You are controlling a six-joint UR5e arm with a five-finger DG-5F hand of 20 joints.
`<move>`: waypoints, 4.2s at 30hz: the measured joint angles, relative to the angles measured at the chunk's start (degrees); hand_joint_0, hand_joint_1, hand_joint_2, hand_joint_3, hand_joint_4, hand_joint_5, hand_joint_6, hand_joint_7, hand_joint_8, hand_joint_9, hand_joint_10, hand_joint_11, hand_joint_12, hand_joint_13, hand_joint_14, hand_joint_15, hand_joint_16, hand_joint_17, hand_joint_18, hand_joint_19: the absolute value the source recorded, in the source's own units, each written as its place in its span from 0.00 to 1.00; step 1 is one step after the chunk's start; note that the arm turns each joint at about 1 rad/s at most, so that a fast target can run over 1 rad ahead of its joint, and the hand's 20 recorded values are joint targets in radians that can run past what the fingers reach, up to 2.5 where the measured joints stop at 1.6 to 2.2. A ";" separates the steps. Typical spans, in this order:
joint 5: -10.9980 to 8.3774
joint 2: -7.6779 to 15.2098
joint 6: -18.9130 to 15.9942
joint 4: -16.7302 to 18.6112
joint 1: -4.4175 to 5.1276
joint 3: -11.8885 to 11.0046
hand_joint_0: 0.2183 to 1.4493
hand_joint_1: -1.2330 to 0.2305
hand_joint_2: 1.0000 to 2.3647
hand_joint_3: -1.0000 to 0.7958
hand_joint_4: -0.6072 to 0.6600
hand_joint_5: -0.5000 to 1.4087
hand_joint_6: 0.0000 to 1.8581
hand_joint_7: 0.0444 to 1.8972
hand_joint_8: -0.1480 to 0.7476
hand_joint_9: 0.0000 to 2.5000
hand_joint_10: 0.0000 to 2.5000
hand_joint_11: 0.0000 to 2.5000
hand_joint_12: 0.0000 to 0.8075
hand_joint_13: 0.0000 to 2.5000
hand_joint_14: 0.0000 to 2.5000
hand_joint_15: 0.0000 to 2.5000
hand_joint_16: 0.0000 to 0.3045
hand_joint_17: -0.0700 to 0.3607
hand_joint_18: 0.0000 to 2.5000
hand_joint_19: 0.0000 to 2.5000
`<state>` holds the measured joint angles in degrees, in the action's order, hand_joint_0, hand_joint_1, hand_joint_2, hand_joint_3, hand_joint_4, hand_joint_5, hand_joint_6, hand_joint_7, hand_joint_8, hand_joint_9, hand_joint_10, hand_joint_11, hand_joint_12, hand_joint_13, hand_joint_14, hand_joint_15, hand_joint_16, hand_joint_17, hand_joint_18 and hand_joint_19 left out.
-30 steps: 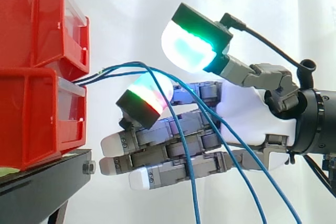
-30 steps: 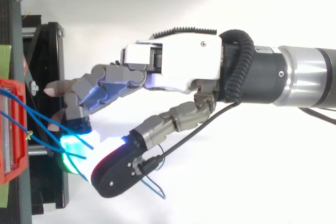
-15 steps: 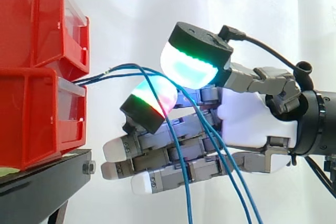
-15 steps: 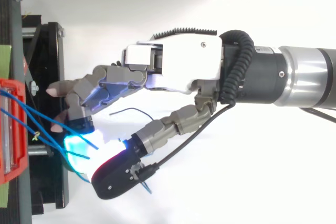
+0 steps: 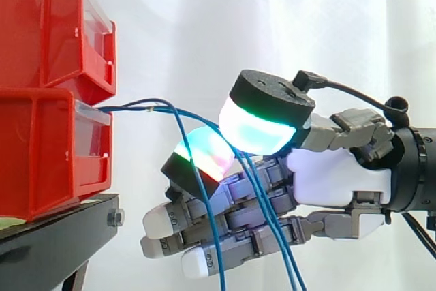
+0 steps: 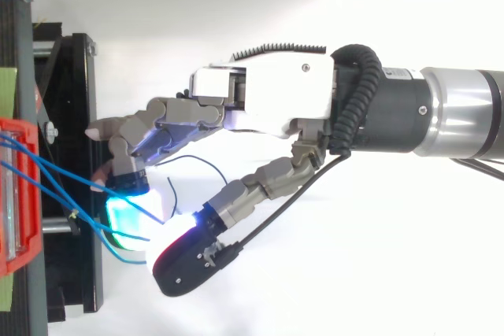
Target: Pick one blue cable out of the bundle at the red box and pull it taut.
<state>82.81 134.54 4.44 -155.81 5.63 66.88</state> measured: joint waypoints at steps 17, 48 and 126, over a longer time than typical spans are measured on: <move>-0.01 -0.03 0.21 -0.02 -0.09 0.00 0.51 0.19 0.00 0.30 0.45 0.14 0.48 0.43 0.40 0.15 0.00 0.06 0.42 0.06 0.00 0.00 0.18 0.44 0.11 0.04; 0.07 -0.02 0.20 -0.02 -0.09 0.00 0.32 0.39 0.01 0.36 0.60 0.18 0.46 0.52 0.52 0.26 0.00 0.08 0.45 0.11 0.00 0.00 0.18 0.46 0.16 0.07; 0.07 -0.06 2.50 -2.26 -0.56 0.00 0.32 0.26 0.02 0.53 0.55 0.21 0.45 0.62 0.47 0.26 0.00 0.08 0.44 0.11 0.00 0.00 0.18 0.45 0.16 0.05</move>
<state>82.88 134.47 6.94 -158.08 5.07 66.89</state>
